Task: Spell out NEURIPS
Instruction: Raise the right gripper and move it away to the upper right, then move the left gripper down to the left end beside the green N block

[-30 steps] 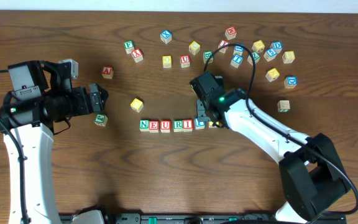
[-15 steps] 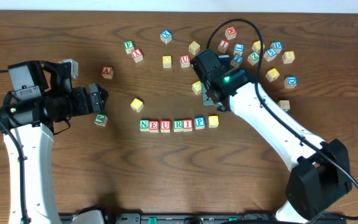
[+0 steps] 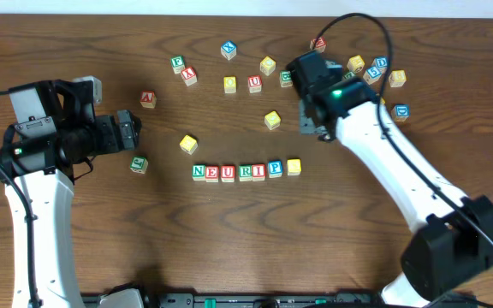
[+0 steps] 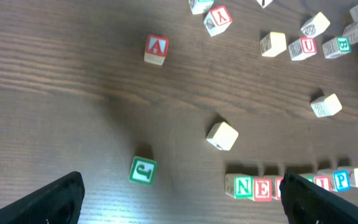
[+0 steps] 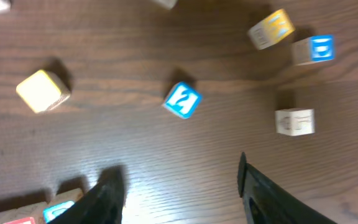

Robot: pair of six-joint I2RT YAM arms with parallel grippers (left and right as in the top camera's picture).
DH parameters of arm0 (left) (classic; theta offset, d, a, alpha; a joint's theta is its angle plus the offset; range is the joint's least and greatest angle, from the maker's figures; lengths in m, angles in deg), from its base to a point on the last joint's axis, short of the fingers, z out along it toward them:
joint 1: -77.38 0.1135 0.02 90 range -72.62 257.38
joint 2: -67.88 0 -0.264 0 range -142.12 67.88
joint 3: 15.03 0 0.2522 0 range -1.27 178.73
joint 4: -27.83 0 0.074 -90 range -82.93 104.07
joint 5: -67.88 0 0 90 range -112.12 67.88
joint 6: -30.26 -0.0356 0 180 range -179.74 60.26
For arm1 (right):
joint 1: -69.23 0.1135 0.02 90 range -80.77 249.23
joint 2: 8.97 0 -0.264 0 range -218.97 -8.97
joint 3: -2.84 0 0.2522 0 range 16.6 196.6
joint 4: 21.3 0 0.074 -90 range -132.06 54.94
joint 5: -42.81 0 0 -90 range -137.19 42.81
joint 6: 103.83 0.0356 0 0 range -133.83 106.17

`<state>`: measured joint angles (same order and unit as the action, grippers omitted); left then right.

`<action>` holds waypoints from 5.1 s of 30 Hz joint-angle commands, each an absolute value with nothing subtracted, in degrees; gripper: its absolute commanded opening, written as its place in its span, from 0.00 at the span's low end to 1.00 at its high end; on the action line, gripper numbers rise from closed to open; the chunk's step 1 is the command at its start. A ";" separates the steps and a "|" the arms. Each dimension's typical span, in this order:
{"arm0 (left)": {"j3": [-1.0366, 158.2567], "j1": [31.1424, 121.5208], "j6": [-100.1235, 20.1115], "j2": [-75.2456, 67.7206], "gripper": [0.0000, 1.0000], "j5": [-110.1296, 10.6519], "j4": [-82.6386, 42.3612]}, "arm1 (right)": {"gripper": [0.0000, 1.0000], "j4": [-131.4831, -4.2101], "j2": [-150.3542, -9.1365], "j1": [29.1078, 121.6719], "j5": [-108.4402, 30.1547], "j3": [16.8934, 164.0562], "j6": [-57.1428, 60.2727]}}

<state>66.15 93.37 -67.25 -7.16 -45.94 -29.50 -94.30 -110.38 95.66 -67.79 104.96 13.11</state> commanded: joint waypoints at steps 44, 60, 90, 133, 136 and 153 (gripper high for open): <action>67.20 72.69 -62.46 -25.83 0.38 -21.57 -38.68 | 0.72 -98.09 -92.13 86.39 -69.14 106.86 10.70; 59.07 72.67 -62.44 -26.31 0.28 -22.88 -30.40 | 0.74 -97.26 -92.15 86.39 -69.16 106.86 10.72; 55.90 67.80 -62.40 -26.31 0.13 -26.22 -25.40 | 0.73 -97.76 -92.19 86.42 -69.14 106.86 10.72; 50.22 67.64 -61.98 -26.31 0.11 -30.72 -19.58 | 0.72 -97.69 -92.19 86.42 -69.08 106.86 10.77; 50.22 67.64 -61.98 -26.31 0.11 -30.75 -19.30 | 0.72 -97.69 -92.19 86.42 -68.51 106.86 10.77; 50.22 67.64 -62.00 -26.35 0.11 -33.50 -15.84 | 0.70 -97.71 -92.19 86.42 -68.03 106.86 10.77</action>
